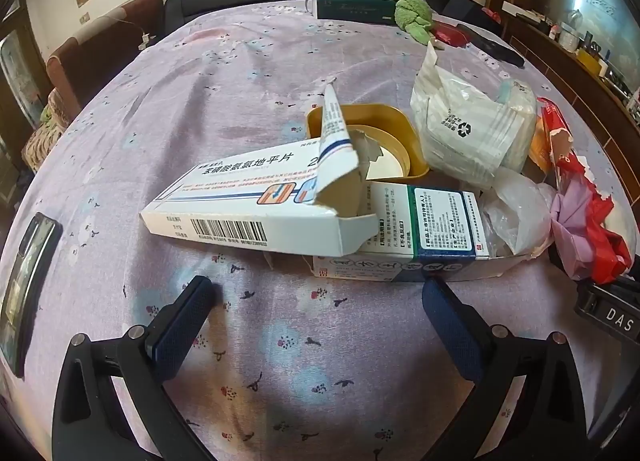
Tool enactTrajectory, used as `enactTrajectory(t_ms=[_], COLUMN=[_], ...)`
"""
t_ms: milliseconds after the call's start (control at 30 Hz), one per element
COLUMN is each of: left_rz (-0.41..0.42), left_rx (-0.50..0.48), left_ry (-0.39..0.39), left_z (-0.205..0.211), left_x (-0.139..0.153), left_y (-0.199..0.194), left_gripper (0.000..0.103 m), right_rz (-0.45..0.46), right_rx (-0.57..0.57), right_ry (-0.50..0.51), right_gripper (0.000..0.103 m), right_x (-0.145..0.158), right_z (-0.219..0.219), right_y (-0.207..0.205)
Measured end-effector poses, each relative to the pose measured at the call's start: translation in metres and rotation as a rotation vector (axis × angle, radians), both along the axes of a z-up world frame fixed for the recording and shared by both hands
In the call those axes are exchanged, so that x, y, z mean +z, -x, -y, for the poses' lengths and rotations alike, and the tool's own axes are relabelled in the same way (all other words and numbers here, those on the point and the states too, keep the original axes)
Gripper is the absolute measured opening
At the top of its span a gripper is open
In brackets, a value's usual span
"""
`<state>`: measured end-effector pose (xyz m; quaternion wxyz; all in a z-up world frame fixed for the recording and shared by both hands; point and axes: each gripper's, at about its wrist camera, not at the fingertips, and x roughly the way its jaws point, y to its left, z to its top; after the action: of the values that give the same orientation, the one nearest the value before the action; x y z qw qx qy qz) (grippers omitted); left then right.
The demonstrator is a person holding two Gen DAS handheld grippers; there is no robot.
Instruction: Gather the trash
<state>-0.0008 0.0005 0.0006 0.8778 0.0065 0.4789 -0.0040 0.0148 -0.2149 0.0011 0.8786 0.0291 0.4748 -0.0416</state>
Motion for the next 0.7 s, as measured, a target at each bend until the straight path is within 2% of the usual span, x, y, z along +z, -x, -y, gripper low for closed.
enactTrajectory(t_ms=[67,300,467,533,600,633,700], left_rz=[-0.024,-0.005,0.079,0.123,0.159,0.179,0.229], left_rx=[-0.008,-0.002,0.02,0.016,0.008,0.003,0.0], left_ry=[-0.015,-0.01,-0.005,-0.01,-0.018,-0.019,-0.021], left_z=[0.0,-0.002,-0.001,0.002,0.006,0.007,0.009], left_x=[0.0,0.002,0.013,0.022,0.031,0.035,0.043], left_y=[-0.002,0.01,0.033,0.045,0.056,0.062,0.078], left_gripper=[0.103,0.103,0.103,0.103,0.103,0.103,0.103], right_rz=[0.001,-0.002,-0.002,0.001,-0.04,-0.051,-0.015], right_rx=[0.0,-0.013,-0.013,0.032,0.118,0.123,0.118], right_ry=[-0.001,0.008,0.003,0.005,-0.018,-0.04,-0.082], right_gripper=[0.103,0.103,0.103,0.103,0.103,0.103,0.103], right_x=[0.0,0.001,-0.003,-0.002,-0.001,0.002,0.013], right_z=[0.0,-0.001,-0.005,0.0,0.001,0.004,0.016], right_y=[0.0,0.001,-0.005,0.0,0.003,0.006,0.024])
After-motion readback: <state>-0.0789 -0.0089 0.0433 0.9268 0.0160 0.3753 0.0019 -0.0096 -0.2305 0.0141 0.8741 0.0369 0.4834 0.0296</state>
